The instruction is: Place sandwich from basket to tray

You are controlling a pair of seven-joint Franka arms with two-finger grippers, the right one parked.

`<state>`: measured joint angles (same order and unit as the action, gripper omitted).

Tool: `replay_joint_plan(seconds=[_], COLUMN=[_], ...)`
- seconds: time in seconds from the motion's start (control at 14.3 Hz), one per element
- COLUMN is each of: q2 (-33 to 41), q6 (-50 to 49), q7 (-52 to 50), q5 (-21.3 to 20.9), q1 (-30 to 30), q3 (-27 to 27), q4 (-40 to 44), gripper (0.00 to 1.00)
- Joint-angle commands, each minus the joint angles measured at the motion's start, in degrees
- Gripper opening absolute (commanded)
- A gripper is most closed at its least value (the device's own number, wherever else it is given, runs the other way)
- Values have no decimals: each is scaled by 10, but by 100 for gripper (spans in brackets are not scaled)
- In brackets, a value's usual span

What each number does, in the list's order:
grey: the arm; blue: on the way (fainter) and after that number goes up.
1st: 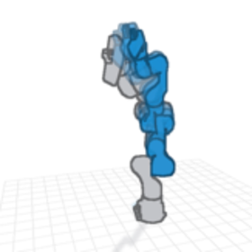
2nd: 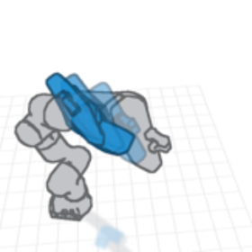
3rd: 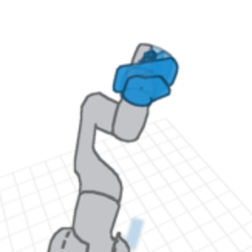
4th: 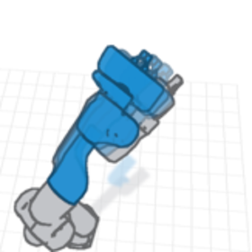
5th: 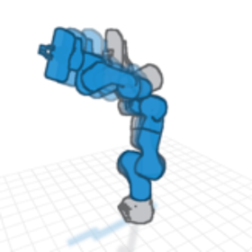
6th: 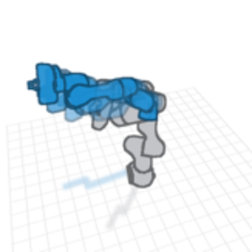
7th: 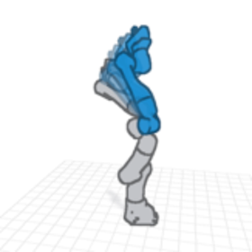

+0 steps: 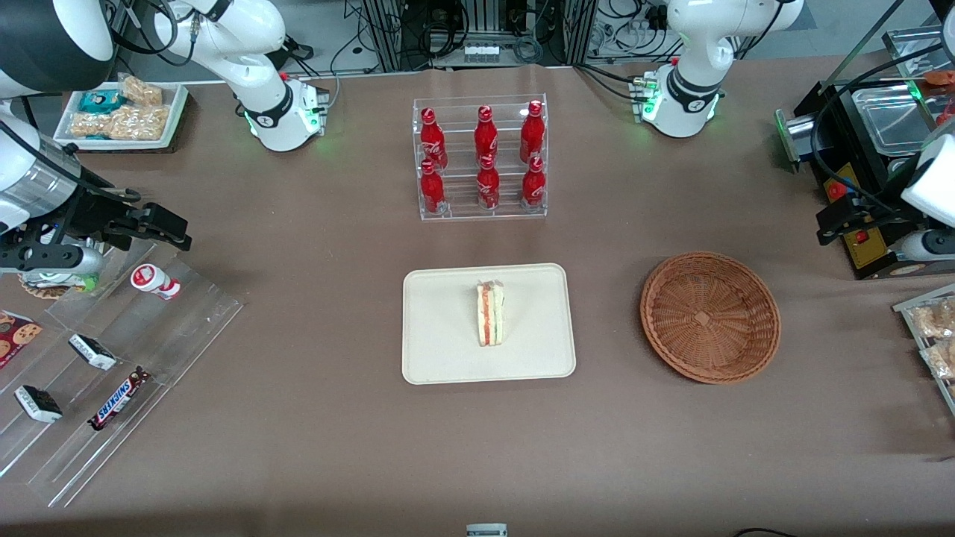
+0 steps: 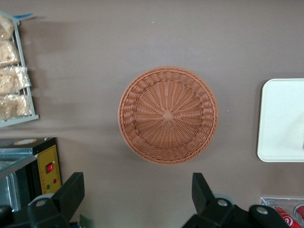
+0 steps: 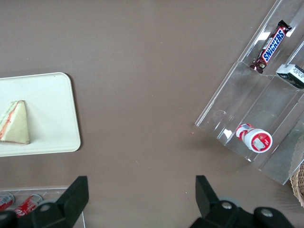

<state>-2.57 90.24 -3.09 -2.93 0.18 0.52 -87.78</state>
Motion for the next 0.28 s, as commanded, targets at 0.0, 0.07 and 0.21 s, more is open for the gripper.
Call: replay_joint_plan(seconds=[0.0,0.07,0.21], q2=[1,4,3], q6=[-16,-16,-27], q7=[10,33,55], q5=[5,6,5], q1=[-1,-1,-1], q3=[-26,-33,-36], q4=[11,9,9], gripper=[100,100,100])
